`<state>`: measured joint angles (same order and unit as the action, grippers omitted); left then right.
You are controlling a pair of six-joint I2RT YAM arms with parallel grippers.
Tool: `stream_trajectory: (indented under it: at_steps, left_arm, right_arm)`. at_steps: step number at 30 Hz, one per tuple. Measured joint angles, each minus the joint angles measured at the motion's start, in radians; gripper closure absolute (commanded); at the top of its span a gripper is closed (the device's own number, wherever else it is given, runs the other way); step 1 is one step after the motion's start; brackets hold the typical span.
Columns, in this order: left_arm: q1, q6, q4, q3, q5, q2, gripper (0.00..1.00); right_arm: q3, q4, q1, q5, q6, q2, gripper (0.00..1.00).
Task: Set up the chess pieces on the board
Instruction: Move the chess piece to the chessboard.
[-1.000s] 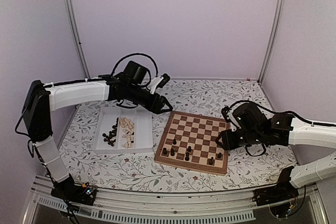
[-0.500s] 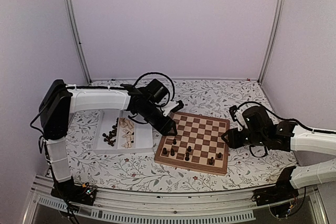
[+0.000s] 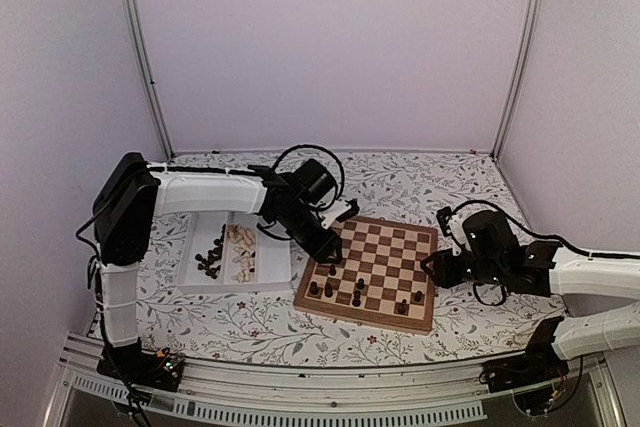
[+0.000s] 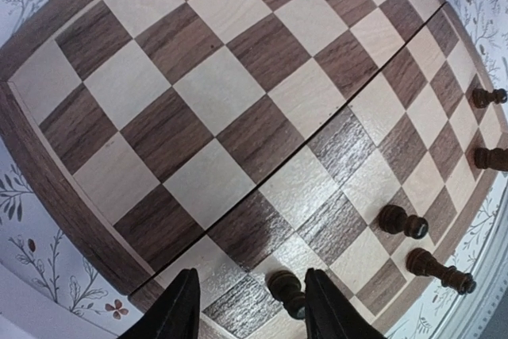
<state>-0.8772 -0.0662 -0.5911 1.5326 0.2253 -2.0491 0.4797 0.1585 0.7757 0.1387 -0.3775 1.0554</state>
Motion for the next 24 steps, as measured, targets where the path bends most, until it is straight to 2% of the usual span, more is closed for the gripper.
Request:
stream_trajectory:
  at_steps: [11,16,24]
  left_arm:
    - [-0.006,0.015,-0.017,0.004,0.014,-0.03,0.67]
    - [-0.014,0.016,-0.025,0.004,0.032,-0.031,0.69]
    - [-0.016,0.01,-0.015,-0.001,0.013,-0.027,0.66]
  right_arm:
    - [-0.024,-0.032,-0.005,-0.01,-0.003,0.003,0.56]
    - [-0.03,-0.04,-0.005,-0.015,-0.003,0.013,0.56]
    - [-0.031,-0.045,-0.006,-0.018,-0.003,0.014,0.56]
